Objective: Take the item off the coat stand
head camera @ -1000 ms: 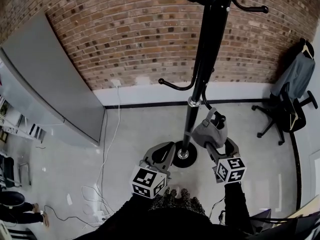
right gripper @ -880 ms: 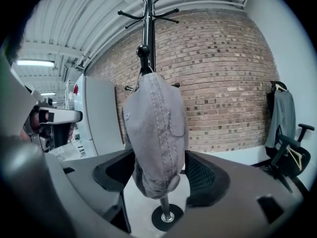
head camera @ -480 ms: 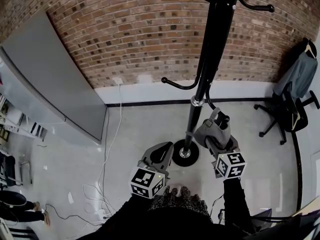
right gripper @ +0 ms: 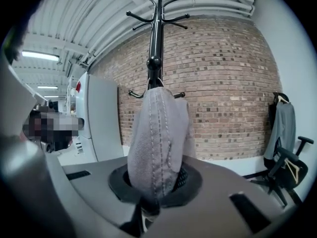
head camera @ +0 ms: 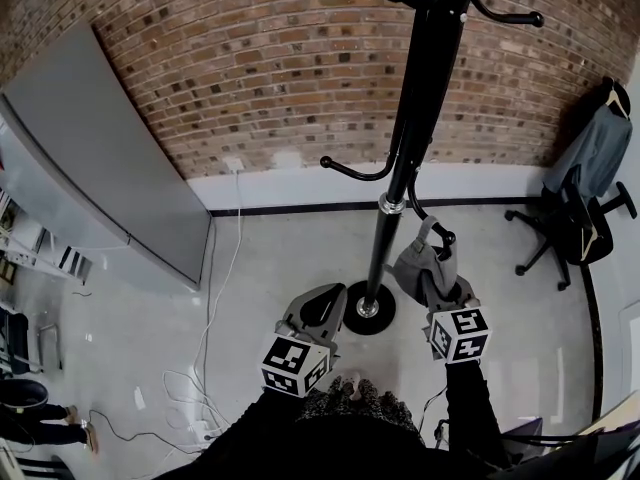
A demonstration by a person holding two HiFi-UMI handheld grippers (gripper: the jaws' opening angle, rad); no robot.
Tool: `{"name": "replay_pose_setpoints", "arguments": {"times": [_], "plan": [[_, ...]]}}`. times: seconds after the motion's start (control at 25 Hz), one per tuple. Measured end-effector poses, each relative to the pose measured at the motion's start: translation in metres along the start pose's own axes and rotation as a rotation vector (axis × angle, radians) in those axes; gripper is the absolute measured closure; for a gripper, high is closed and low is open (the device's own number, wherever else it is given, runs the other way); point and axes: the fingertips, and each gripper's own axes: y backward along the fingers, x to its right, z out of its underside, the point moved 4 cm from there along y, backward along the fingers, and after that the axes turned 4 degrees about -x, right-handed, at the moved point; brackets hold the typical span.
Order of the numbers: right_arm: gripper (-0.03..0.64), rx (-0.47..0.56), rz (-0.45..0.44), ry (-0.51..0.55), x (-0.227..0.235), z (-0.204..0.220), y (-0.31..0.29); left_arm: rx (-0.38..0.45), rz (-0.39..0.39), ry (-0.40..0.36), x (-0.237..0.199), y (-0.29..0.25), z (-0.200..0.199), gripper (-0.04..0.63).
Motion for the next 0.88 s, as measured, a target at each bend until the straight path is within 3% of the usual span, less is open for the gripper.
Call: {"name": "replay_pose_setpoints", "arguments": {"times": [0.28, 0.88], "plan": [[0.597, -0.011, -0.027, -0.014, -0.003, -0.002, 0.009, -0.002, 0.01, -0.003, 0.004, -0.003, 0.001, 0.588], [0.598, 0.083, -0.037, 0.011, -0.007, -0.041, 0.056, 0.021, 0.044, -0.011, 0.028, -0.001, -0.009, 0.588]]}}
